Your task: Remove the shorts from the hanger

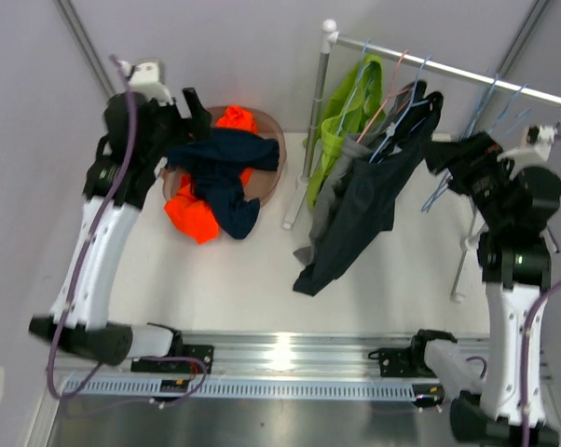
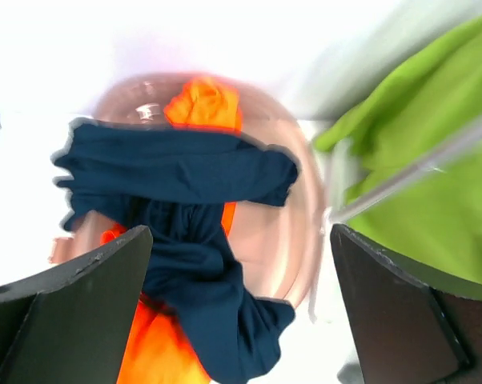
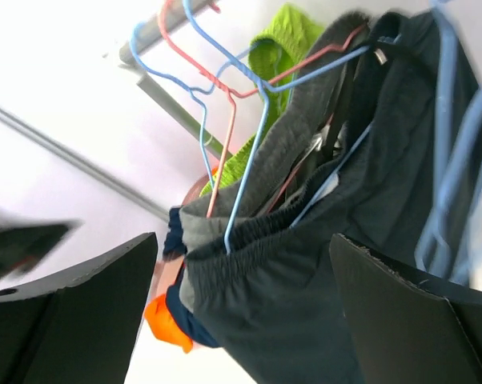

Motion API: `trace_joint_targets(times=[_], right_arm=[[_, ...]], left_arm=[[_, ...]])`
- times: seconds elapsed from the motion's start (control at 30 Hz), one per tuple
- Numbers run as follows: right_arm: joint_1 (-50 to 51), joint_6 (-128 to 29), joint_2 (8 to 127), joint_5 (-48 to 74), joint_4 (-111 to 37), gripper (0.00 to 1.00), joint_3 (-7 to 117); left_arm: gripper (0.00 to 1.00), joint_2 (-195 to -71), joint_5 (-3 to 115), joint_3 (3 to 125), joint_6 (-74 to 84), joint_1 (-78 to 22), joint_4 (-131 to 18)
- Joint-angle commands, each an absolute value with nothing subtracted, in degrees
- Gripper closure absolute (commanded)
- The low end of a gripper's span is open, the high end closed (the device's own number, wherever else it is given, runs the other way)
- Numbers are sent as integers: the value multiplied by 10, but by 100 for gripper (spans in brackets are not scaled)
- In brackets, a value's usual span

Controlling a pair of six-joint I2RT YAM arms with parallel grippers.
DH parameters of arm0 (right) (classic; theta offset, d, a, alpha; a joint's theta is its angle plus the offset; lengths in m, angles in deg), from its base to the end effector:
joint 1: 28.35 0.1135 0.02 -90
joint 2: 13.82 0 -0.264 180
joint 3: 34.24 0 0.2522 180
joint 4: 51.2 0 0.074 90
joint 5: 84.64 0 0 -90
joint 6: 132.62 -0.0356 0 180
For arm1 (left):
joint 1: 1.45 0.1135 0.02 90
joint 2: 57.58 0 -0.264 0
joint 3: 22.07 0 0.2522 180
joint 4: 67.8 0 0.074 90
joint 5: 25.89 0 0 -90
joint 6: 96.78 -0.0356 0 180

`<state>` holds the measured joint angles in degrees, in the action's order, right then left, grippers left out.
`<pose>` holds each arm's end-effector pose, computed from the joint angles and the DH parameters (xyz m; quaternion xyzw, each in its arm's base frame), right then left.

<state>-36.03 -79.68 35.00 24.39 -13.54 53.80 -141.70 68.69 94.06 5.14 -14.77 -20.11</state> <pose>0.1494 -0.0084 0.4746 0.1522 0.6811 0.2908 0.6545 0.3045 -0.0692 0.4802 -0.0144 0.7966 -0.1008 0.5959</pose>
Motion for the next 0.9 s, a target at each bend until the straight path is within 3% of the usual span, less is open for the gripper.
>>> trace_joint_targets(times=[0.0,0.2,0.4,0.5,0.53,0.6,0.63,0.67,0.77,0.87], right_arm=[[-308,-788,414,218,-199,4,563],[-243,-758,504,150,-221,5,600],[-219,-750,560,111,-253,12,620],[-215,-752,577,105,-262,26,622],[-214,-754,582,103,-263,37,624],[-207,-754,592,99,-262,45,628],[-204,-752,594,94,-260,57,628],[-202,-751,596,90,-260,61,628],[-198,-748,596,83,-260,65,620],[-197,-750,595,83,-261,75,611]], left_arm=[[1,-1276,674,776,35,-147,-243],[1,-1096,694,577,17,-148,-298],[1,-1053,697,509,29,-147,-321],[1,-1053,695,485,30,-147,-329],[1,-1052,696,481,31,-148,-331],[1,-1051,697,467,31,-147,-339],[1,-1051,697,466,32,-147,-340],[1,-1050,695,464,32,-147,-340],[1,-1050,692,462,33,-147,-340],[1,-1050,690,459,32,-147,-340]])
